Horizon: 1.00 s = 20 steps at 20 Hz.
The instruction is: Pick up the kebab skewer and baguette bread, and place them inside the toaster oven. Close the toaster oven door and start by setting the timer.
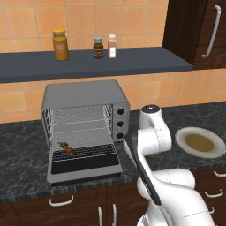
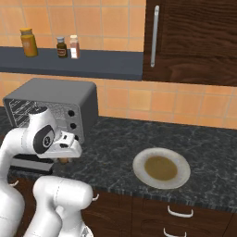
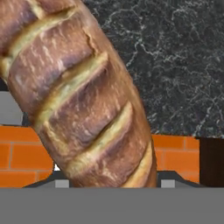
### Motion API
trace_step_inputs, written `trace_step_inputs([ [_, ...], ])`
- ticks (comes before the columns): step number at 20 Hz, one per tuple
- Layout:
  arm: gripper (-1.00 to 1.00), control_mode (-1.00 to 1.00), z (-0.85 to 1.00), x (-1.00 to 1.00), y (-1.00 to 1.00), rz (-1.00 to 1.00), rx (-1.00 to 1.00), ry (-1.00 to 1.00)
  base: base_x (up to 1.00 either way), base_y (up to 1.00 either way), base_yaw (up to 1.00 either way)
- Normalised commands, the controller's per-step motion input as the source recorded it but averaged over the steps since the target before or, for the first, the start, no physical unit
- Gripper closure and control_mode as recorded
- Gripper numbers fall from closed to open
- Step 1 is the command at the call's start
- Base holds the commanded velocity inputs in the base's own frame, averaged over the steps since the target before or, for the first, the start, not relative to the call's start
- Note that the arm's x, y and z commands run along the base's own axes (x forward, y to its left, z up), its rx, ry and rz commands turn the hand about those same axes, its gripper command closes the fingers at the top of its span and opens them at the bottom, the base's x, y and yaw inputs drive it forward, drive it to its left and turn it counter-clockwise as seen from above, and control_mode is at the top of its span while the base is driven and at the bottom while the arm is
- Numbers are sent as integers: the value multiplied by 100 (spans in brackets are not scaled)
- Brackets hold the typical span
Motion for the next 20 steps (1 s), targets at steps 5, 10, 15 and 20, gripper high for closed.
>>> trace_step_inputs([
  [5, 100, -100, 30, 11, 87, -1, 2, 1, 0, 0, 0],
  [10, 100, -100, 0, 13, 93, -2, 3, 1, 0, 0, 0],
  [15, 100, -100, -4, 31, 43, 0, 5, 0, 0, 0, 0],
  [20, 100, -100, -1, 48, 3, 0, 3, 1, 0, 0, 0],
])
